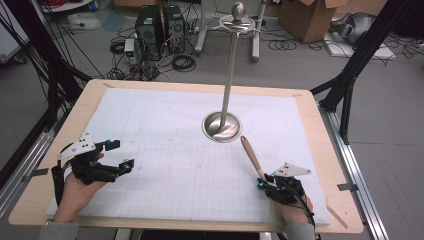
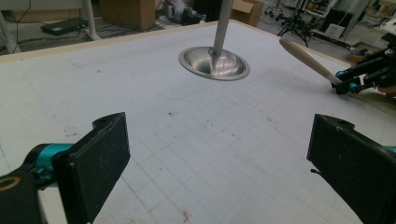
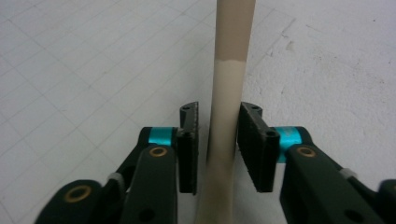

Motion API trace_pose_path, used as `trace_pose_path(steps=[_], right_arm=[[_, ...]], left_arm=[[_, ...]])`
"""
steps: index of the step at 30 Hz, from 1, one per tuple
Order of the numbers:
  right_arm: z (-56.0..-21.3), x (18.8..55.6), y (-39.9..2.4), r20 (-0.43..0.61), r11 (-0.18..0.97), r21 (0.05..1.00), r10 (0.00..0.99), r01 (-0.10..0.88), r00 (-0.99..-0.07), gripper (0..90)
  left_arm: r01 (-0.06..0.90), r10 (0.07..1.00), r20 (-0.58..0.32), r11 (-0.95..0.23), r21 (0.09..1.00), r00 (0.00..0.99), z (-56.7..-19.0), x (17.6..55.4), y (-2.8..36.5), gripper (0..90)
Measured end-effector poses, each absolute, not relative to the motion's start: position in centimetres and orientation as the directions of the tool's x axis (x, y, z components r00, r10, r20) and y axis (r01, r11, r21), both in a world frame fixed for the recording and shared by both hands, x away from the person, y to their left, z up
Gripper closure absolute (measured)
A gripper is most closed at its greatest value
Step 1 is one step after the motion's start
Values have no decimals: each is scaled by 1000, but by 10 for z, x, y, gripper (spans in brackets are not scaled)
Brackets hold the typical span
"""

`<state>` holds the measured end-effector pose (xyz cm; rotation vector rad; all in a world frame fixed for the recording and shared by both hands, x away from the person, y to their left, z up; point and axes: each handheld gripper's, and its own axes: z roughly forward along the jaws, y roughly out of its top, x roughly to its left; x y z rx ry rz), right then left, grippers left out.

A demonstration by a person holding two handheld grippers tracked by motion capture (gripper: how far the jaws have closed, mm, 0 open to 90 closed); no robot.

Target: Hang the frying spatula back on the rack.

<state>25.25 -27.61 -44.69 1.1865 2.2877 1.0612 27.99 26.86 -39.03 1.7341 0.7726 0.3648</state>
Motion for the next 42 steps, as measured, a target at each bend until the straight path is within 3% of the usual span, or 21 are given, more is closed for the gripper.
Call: trace_pose_path(steps=[15, 23, 42], right_arm=[[-446, 254, -279, 103, 313, 749, 816, 585, -569, 780], [-444, 254, -275, 70, 352, 748, 802, 562, -594, 783], [-423, 254, -285, 105, 282, 819, 783, 500, -613, 783]], left_arm=[[309, 662, -144, -138, 941, 735, -390, 280, 269, 63], [307, 662, -144, -136, 942, 735, -390, 280, 269, 63], [307, 658, -141, -144, 941, 740, -390, 280, 267, 63]])
